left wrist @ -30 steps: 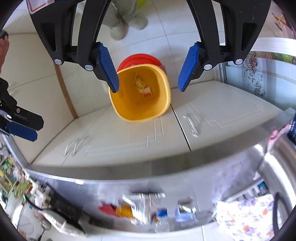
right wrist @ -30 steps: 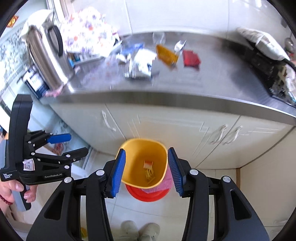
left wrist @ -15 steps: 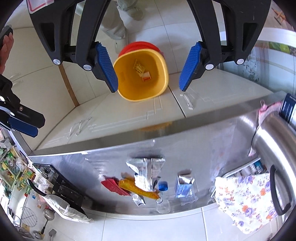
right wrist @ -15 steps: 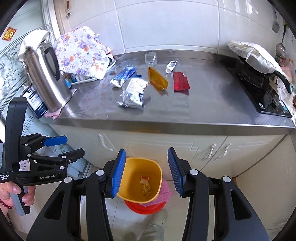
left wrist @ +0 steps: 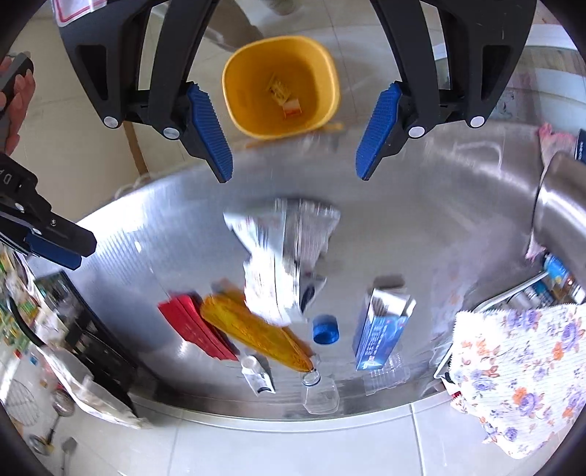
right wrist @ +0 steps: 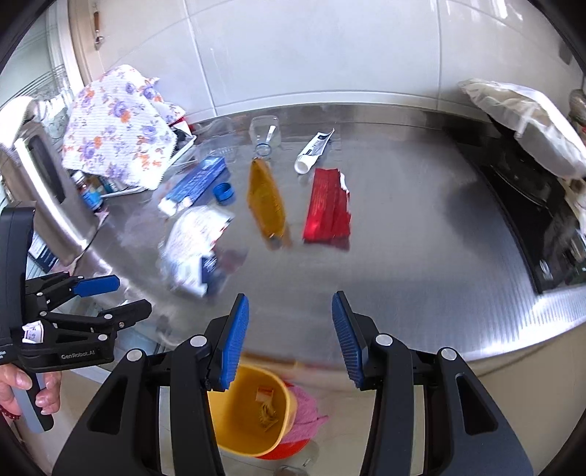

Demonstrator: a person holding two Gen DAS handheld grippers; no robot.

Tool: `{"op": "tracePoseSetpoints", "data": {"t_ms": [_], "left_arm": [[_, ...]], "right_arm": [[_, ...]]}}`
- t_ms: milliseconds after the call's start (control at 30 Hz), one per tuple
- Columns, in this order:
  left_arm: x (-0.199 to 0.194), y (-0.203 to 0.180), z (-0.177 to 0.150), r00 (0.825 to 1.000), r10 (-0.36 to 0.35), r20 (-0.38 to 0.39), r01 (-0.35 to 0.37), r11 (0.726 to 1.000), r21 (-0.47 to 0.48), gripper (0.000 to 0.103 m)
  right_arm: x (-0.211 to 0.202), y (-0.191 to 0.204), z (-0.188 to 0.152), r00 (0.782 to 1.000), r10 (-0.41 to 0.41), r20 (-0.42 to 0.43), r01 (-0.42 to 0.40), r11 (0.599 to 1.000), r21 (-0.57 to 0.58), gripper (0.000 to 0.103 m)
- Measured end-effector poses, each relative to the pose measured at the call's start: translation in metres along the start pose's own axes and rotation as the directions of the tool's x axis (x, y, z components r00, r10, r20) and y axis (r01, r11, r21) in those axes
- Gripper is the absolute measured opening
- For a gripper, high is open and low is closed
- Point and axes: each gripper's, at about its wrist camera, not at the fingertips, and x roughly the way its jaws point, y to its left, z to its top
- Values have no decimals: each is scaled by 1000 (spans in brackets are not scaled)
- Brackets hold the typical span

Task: Collect trash
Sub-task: 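Grasp the crumpled silver food bag with the left tool while the right grasps the red wrapper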

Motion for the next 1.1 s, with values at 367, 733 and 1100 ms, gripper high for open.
{"op": "tracePoseSetpoints", "data": {"t_ms": [367, 733, 1100], "left_arm": [[52, -1, 46, 999, 12, -52, -13, 1000, -17, 77], [80, -2, 60, 997, 34, -65, -35, 999, -10, 78], [90, -1, 67, 999, 47, -23, -47, 999, -17, 84]], "right_arm": [[65, -35, 59, 1000, -4, -16, 4, 999, 32, 66], [135, -44, 83, 995, -32, -92, 38, 997, 62, 67], [162, -24, 94, 990, -123, -64, 120, 992, -43, 53]]}}
